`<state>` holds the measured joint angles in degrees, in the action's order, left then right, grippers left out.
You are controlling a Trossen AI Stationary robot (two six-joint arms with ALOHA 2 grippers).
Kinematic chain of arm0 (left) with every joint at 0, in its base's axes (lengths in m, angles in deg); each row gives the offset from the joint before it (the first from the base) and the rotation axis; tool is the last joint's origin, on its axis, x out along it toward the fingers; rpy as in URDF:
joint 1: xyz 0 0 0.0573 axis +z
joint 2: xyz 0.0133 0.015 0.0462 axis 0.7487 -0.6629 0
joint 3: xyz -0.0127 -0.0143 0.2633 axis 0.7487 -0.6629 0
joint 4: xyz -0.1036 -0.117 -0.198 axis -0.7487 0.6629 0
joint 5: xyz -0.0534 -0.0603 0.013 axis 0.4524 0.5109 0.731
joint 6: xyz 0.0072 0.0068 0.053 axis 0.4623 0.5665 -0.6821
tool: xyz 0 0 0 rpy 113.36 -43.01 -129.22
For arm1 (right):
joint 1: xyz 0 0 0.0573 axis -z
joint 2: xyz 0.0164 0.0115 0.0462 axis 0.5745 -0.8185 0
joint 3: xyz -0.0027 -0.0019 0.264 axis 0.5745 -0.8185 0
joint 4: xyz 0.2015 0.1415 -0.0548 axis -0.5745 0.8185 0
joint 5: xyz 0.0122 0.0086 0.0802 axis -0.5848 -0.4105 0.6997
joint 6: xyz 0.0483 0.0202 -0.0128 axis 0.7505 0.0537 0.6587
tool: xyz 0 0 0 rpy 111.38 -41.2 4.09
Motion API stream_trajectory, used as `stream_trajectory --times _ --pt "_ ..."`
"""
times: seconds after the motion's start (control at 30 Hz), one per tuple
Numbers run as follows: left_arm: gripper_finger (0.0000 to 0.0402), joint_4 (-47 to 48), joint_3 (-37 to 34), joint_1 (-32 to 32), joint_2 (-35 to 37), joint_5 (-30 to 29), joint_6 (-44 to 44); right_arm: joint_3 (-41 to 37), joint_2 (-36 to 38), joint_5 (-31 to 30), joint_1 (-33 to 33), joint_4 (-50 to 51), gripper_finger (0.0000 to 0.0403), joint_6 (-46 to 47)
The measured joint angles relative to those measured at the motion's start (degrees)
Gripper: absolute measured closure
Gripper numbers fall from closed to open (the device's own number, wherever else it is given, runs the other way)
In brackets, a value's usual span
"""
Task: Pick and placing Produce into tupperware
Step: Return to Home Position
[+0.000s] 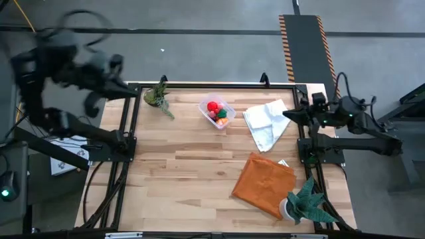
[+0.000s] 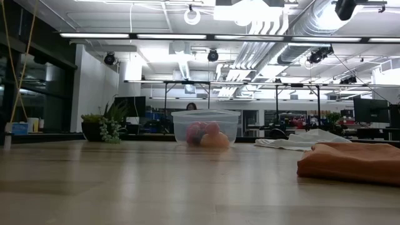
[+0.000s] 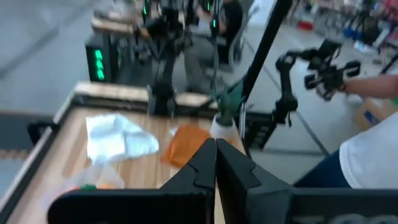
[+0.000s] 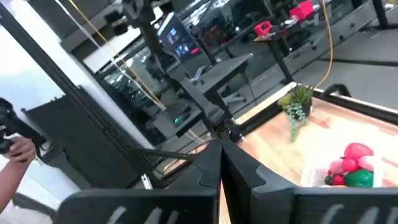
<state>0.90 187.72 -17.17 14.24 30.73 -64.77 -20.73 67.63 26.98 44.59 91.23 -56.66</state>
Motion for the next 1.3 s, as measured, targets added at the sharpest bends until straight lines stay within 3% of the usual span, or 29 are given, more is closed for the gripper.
stream_trajectory --times 0.13,0.3,0.4,0.5,0.67,0.9,1.3 --pt "0.0402 -7.0 -9.4 0.2 9.8 -3.0 2.6 0.0 2.2 -0.7 0.0 1.5 0.0403 0.4" --pt "0.0402 -27.1 -34.9 0.2 26.2 -3.5 8.1 -0.5 2.3 -0.5 0.0 1.4 0.0403 1.7" --pt "0.0402 -40.4 -51.8 0.2 36.0 -4.2 12.5 -6.2 2.7 1.3 -0.6 -10.8 0.0403 4.8" --pt "0.0402 -55.5 -66.9 0.2 43.4 -6.9 15.6 -15.1 2.6 2.1 -2.1 -29.7 0.0403 9.3" --pt "0.0402 -72.1 -84.9 0.2 48.8 -8.7 16.9 -27.1 1.4 -4.2 -4.7 -52.8 0.0403 14.8" --pt "0.0402 -76.8 -97.5 0.2 48.5 -12.2 16.4 -32.4 1.3 -10.0 -9.5 -54.2 0.0403 18.0" --pt "0.0402 -101.4 -113.1 0.2 49.0 -15.0 17.6 -32.4 1.4 -15.4 -16.2 -54.3 0.0403 18.5"
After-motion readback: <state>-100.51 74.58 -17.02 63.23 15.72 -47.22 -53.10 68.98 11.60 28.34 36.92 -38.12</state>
